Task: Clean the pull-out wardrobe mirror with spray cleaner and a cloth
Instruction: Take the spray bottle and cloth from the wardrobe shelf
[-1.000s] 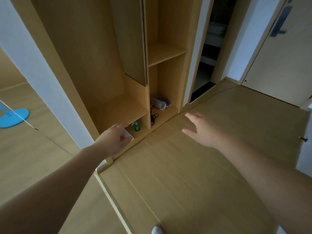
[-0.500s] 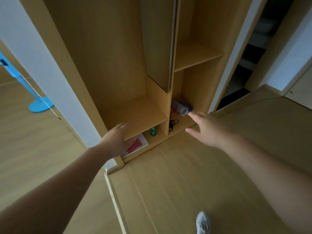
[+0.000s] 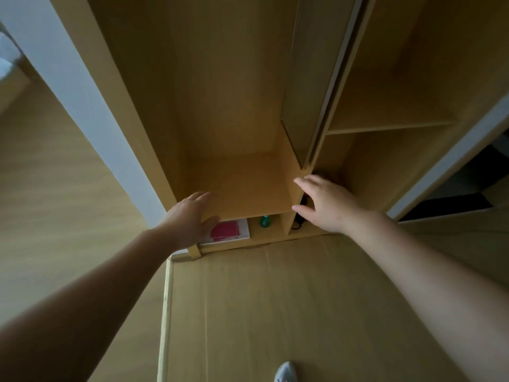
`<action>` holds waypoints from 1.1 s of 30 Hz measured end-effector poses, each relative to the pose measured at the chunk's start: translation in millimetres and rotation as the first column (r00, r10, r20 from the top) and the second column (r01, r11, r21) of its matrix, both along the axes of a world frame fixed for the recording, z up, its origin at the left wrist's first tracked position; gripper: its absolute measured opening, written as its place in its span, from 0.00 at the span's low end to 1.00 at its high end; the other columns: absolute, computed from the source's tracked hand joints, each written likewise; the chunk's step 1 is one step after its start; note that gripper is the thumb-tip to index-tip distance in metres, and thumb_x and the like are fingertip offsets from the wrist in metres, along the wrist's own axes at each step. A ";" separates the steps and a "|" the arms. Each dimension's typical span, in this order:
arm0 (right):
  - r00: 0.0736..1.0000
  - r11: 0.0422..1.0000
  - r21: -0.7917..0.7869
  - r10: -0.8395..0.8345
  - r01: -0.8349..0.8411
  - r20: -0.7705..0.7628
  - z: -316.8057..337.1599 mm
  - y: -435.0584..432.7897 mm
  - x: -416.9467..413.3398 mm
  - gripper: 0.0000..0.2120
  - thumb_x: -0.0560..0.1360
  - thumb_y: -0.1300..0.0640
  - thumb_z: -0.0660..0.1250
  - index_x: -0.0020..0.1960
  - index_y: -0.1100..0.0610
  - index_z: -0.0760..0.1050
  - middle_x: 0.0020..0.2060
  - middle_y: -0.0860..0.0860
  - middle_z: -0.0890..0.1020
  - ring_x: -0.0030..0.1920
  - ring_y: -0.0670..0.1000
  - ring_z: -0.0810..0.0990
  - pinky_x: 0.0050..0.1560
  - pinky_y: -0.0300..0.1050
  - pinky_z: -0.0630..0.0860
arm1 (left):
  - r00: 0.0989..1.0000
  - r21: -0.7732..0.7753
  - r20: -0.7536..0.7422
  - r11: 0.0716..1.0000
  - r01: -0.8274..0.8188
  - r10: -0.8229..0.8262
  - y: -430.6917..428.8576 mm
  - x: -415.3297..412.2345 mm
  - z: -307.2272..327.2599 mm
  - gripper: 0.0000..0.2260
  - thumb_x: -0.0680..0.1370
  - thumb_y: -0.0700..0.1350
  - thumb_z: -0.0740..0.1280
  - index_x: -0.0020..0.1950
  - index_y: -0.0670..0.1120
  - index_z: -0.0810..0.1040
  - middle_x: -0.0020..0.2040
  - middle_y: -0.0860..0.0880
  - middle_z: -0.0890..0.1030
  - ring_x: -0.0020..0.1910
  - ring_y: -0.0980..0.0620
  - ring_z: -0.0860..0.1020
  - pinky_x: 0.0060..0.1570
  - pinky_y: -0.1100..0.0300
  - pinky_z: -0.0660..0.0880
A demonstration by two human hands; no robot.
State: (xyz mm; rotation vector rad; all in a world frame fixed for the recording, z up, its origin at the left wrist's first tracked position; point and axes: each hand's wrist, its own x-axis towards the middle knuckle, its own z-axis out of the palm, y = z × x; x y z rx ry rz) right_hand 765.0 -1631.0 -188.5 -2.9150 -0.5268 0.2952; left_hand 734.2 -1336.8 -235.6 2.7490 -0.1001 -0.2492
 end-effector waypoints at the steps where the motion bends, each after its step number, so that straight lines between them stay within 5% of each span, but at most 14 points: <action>1: 1.000 1.000 -0.005 0.021 -0.022 -0.012 -1.0 -2.3 11.3 0.32 0.79 0.42 0.59 0.78 0.50 0.53 0.77 0.49 0.58 0.75 0.53 0.61 0.69 0.52 0.68 | 1.000 -0.004 -0.010 1.000 -0.024 0.024 -3.4 2.4 -2.3 0.28 0.79 0.56 0.63 0.77 0.50 0.61 0.75 0.48 0.66 0.71 0.45 0.69 0.65 0.46 0.73; 13: 0.983 0.985 -0.039 0.168 -0.171 -0.068 -25.3 46.7 99.7 0.31 0.79 0.43 0.59 0.78 0.51 0.53 0.77 0.49 0.58 0.73 0.53 0.64 0.65 0.48 0.71 | 0.990 0.020 -0.030 0.990 -0.139 0.140 15.6 56.0 -15.0 0.28 0.79 0.55 0.63 0.77 0.49 0.59 0.76 0.48 0.63 0.73 0.45 0.66 0.70 0.48 0.67; 27: 0.998 0.996 -0.085 -0.009 0.004 -0.057 -56.1 111.0 202.5 0.30 0.80 0.44 0.58 0.78 0.50 0.52 0.78 0.50 0.55 0.76 0.54 0.59 0.70 0.51 0.65 | 0.996 0.011 -0.085 1.000 0.021 -0.020 64.4 194.2 -45.7 0.29 0.81 0.52 0.60 0.79 0.46 0.54 0.78 0.45 0.58 0.77 0.45 0.57 0.73 0.54 0.55; 33: 0.996 0.997 -0.052 0.048 -0.052 -0.069 -112.5 112.1 242.4 0.30 0.80 0.44 0.58 0.78 0.50 0.52 0.77 0.50 0.57 0.76 0.53 0.59 0.71 0.51 0.64 | 0.994 0.007 -0.111 1.000 -0.009 0.010 62.4 217.4 -102.6 0.27 0.81 0.52 0.60 0.78 0.47 0.57 0.76 0.45 0.62 0.75 0.45 0.61 0.71 0.54 0.60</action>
